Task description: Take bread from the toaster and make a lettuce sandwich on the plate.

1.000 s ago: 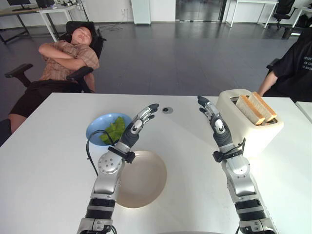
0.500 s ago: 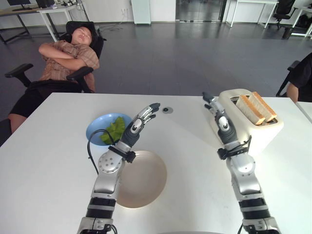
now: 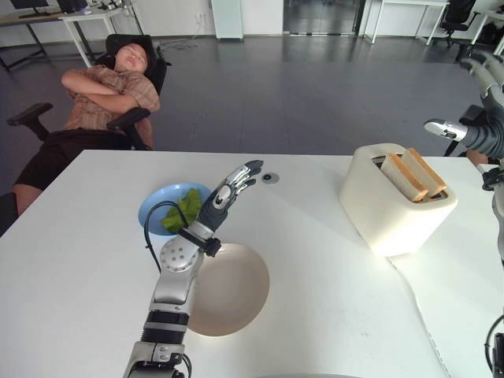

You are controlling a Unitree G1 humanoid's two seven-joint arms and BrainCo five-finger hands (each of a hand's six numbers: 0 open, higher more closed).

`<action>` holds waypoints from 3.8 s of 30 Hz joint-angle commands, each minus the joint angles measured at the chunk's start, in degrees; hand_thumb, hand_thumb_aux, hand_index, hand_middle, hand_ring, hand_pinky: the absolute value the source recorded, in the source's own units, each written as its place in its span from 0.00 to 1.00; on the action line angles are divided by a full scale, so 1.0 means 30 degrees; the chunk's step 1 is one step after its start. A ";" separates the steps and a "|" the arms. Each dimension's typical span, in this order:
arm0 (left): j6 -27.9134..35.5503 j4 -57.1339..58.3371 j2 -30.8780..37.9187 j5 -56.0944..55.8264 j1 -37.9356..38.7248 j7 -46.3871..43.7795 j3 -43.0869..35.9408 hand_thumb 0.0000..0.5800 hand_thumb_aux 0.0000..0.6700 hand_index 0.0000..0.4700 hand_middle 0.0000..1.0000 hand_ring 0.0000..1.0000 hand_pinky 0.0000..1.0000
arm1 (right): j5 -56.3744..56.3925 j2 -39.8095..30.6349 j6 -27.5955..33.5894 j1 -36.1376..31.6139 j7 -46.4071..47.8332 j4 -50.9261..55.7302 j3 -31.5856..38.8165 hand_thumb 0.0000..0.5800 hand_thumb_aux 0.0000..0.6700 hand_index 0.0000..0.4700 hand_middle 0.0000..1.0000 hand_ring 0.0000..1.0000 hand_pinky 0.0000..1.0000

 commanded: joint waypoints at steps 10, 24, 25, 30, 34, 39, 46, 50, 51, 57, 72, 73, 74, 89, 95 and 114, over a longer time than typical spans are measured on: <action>0.0075 0.0296 -0.0015 -0.0127 -0.0249 -0.0341 -0.0010 0.00 0.00 0.00 0.00 0.00 0.00 | -0.0586 -0.1214 0.3121 0.0854 0.1270 0.2840 0.1607 0.00 0.00 0.00 0.00 0.00 0.00; -0.0040 0.0308 0.0076 0.0105 -0.0024 -0.0369 -0.0097 0.00 0.00 0.00 0.00 0.00 0.00 | -0.0428 -0.0325 0.3655 0.0305 0.1716 0.3667 0.4460 0.00 0.00 0.00 0.00 0.00 0.00; -0.0057 0.0321 0.0079 0.0107 -0.0016 -0.0371 -0.0094 0.00 0.00 0.00 0.00 0.00 0.00 | -0.0381 -0.0327 0.3662 0.0251 0.1640 0.3963 0.4535 0.00 0.00 0.00 0.00 0.00 0.00; -0.0059 0.0324 0.0089 0.0112 0.0010 -0.0372 -0.0102 0.00 0.00 0.00 0.00 0.00 0.00 | -0.0184 -0.0401 0.3592 0.0016 0.1358 0.4784 0.4612 0.00 0.00 0.00 0.00 0.00 0.00; -0.0144 0.0425 0.0105 0.0148 0.0051 -0.0380 -0.0098 0.00 0.00 0.00 0.00 0.00 0.00 | 0.0202 -0.0380 0.3571 -0.0001 0.1134 0.4710 0.4284 0.00 0.00 0.00 0.00 0.00 0.00; -0.0309 0.0586 0.0152 0.0258 0.0087 -0.0404 -0.0140 0.00 0.00 0.00 0.00 0.00 0.00 | 0.0869 -0.0320 0.3538 -0.0004 0.0784 0.4262 0.3883 0.00 0.00 0.00 0.00 0.00 0.00; -0.0410 0.0708 0.0163 0.0335 0.0064 -0.0371 -0.0144 0.00 0.00 0.00 0.00 0.00 0.00 | 0.1317 -0.0383 0.3471 -0.0119 0.0488 0.4598 0.3717 0.00 0.00 0.00 0.00 0.00 0.00; -0.0444 0.0717 0.0145 0.0381 0.0066 -0.0371 -0.0116 0.00 0.00 0.00 0.00 0.00 0.00 | 0.1279 -0.0380 0.3435 -0.0165 0.0551 0.5162 0.4047 0.00 0.00 0.00 0.00 0.00 0.00; -0.0439 0.0673 0.0144 0.0393 0.0100 -0.0346 -0.0110 0.00 0.00 0.00 0.00 0.00 0.00 | 0.1283 -0.0375 0.3390 -0.0206 0.0560 0.5406 0.4130 0.00 0.00 0.00 0.00 0.00 0.00; -0.0427 0.0577 0.0152 0.0375 0.0187 -0.0320 -0.0087 0.00 0.00 0.00 0.00 0.00 0.00 | 0.1227 -0.0407 0.3218 -0.0347 0.0517 0.6357 0.4494 0.00 0.00 0.00 0.00 0.00 0.00; -0.0438 0.0812 0.0231 0.0382 0.0095 -0.0254 0.0010 0.00 0.00 0.00 0.00 0.00 0.00 | 0.2951 0.0962 0.1998 -0.0348 0.1251 0.4063 0.4709 1.00 1.00 1.00 0.00 0.00 0.00; -0.0426 0.0773 0.0249 0.0371 0.0081 -0.0241 0.0007 0.00 0.00 0.00 0.00 0.00 0.00 | 0.3151 0.1009 0.1911 -0.0371 0.1202 0.4100 0.4596 1.00 1.00 1.00 0.00 0.00 0.00; -0.0425 0.0713 0.0274 0.0359 0.0097 -0.0215 0.0024 0.00 0.00 0.00 0.00 0.00 0.00 | 0.3265 0.0991 0.1798 -0.0464 0.1007 0.4154 0.4465 1.00 1.00 1.00 0.00 0.00 0.00; -0.0165 -0.0075 0.2306 0.0750 -0.1333 0.0258 0.1604 0.00 0.00 0.00 0.00 0.00 0.00 | 1.0421 0.3329 -0.0795 -0.4101 0.4406 -0.0389 0.4315 1.00 1.00 1.00 0.00 0.00 0.00; -0.0137 0.1098 0.6573 0.4885 -0.3025 0.2588 0.3620 0.00 0.00 0.00 0.00 0.00 0.00 | 1.3390 0.8118 0.3555 -0.1649 0.7776 -0.2939 0.9182 1.00 1.00 1.00 0.00 0.00 0.00; -0.0170 0.2053 1.0405 1.0843 -0.3225 0.5609 0.2591 0.00 0.00 0.00 0.00 0.00 0.00 | 1.0302 1.3474 0.1451 -0.0707 0.7963 0.5442 1.5221 1.00 1.00 1.00 0.00 0.00 0.00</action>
